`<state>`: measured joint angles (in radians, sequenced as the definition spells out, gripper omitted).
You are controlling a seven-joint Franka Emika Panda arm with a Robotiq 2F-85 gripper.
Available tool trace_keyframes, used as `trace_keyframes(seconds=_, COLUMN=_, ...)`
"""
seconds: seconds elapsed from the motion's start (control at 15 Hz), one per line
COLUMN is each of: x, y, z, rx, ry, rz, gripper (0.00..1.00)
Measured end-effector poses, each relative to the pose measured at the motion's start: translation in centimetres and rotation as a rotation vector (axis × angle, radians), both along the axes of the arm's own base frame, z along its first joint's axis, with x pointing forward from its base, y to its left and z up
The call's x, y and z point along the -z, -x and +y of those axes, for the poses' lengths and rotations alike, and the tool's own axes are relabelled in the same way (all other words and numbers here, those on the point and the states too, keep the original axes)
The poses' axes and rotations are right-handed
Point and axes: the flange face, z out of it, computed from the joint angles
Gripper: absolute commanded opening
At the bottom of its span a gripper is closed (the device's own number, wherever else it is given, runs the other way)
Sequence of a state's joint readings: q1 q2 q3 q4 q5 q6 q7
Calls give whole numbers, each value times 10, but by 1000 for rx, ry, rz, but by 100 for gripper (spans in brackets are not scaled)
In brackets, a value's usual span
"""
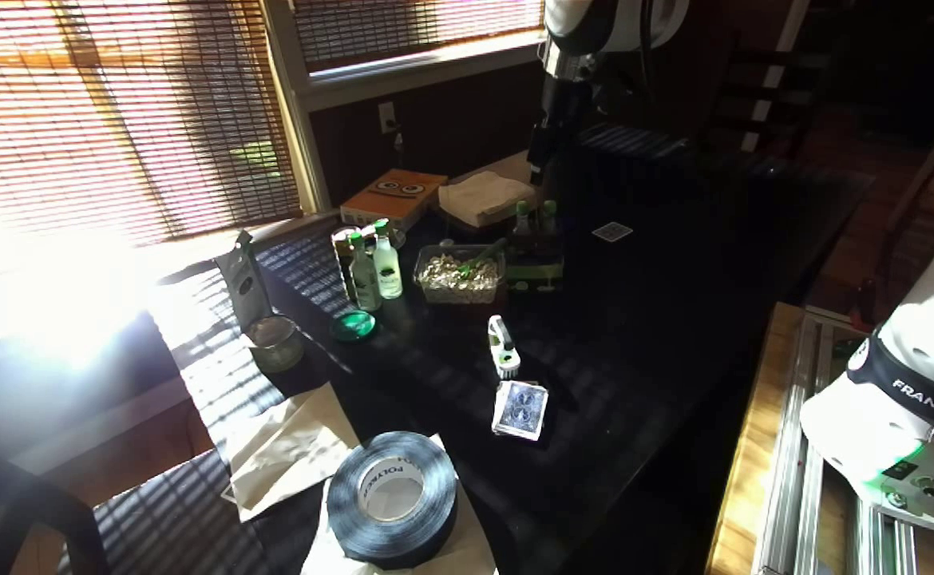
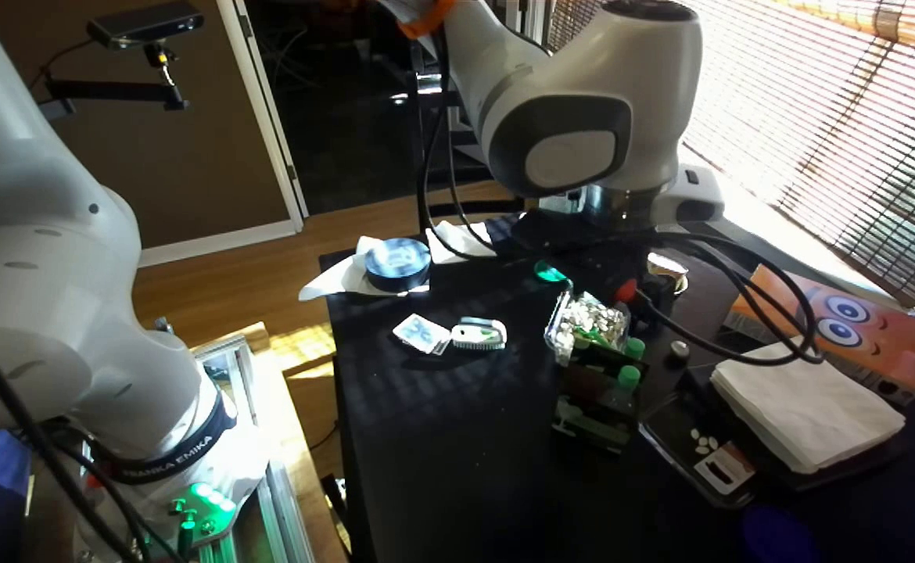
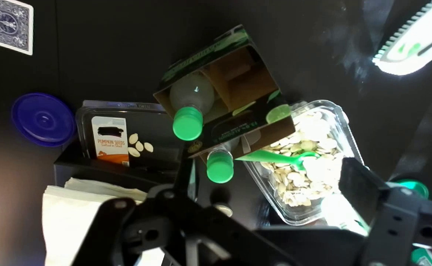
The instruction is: Remove one glass bottle from the box.
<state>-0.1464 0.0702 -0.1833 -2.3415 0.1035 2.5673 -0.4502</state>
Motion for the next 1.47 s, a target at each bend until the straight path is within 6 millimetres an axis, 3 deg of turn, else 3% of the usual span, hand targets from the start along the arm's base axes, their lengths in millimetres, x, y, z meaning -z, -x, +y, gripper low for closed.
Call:
trace_keyframes(seconds=0.27, x=29, y=-24, z=-12, rx=-118, ry=-39, rz=67, gripper=100)
trace_keyframes(seconds=0.6, x=45, y=-64, z=-20, rx=-152, ry=-22, rz=85, gripper=100)
trace_keyframes(seconds=1.2, x=59, y=-66, z=-10, rx=-247, ry=14, rz=126, gripper=100)
trace_keyframes(seconds=1.47, x=72, y=-68, z=-2, rx=-279, ry=15, rz=142, gripper=86)
